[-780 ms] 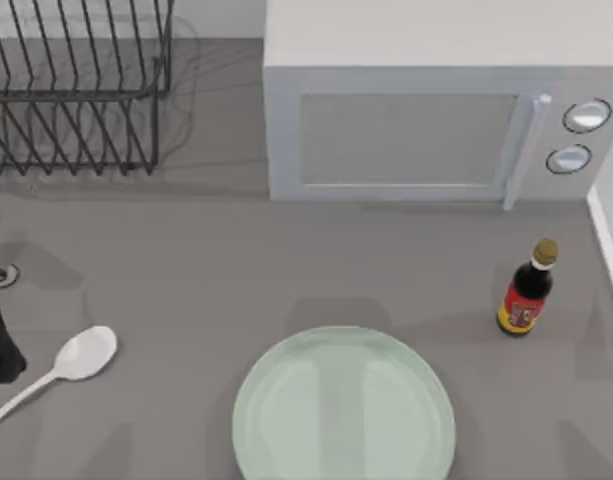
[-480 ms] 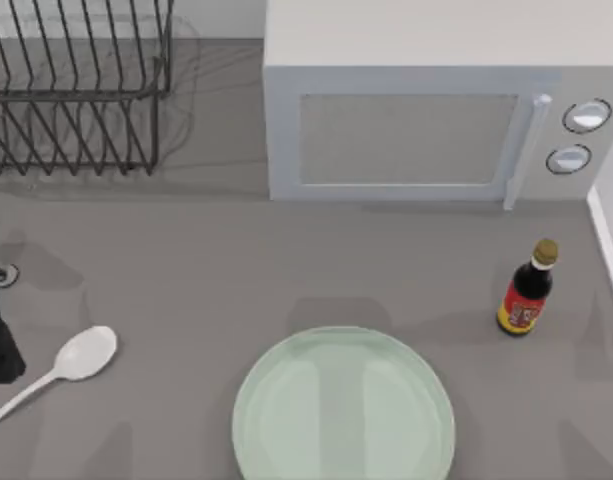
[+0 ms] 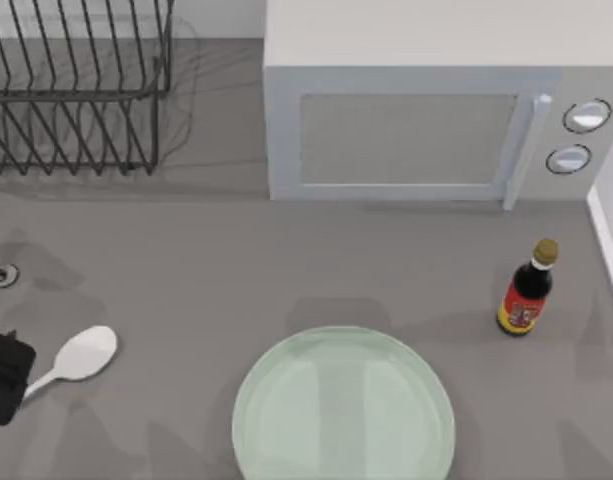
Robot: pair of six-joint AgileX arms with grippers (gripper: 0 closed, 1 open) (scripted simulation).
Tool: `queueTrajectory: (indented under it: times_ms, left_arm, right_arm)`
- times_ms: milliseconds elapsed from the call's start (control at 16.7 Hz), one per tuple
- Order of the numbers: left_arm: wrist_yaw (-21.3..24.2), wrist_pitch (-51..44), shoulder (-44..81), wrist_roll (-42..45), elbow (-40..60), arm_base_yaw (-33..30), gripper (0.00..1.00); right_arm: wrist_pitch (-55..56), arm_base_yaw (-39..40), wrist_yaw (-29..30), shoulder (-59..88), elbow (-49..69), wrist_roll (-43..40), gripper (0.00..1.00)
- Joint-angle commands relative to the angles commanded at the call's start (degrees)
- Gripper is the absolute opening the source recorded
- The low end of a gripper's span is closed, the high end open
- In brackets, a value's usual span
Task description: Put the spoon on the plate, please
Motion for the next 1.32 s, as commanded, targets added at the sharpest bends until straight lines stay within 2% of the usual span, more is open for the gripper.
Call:
queueTrajectory:
  times_ms: [300, 660, 1140, 1320]
  left_arm:
    - [0.0, -17.5, 24.2, 14.0, 14.1, 0.4, 1.00]
    - [-0.3, -30.2, 41.5, 24.9, 26.0, 0.9, 1.00]
    - [-0.3, -31.4, 43.3, 26.2, 27.3, 0.7, 1.00]
    - [-0.3, -27.4, 45.3, 26.2, 25.0, 0.8, 1.00]
  right_arm:
    - [0.0, 0.0, 0.0, 0.0, 0.0, 0.0, 1.00]
    - [0.0, 0.0, 0.0, 0.0, 0.0, 0.0, 1.00]
    - [0.0, 0.0, 0.0, 0.0, 0.0, 0.0, 1.00]
    - [0.0, 0.0, 0.0, 0.0, 0.0, 0.0, 1.00]
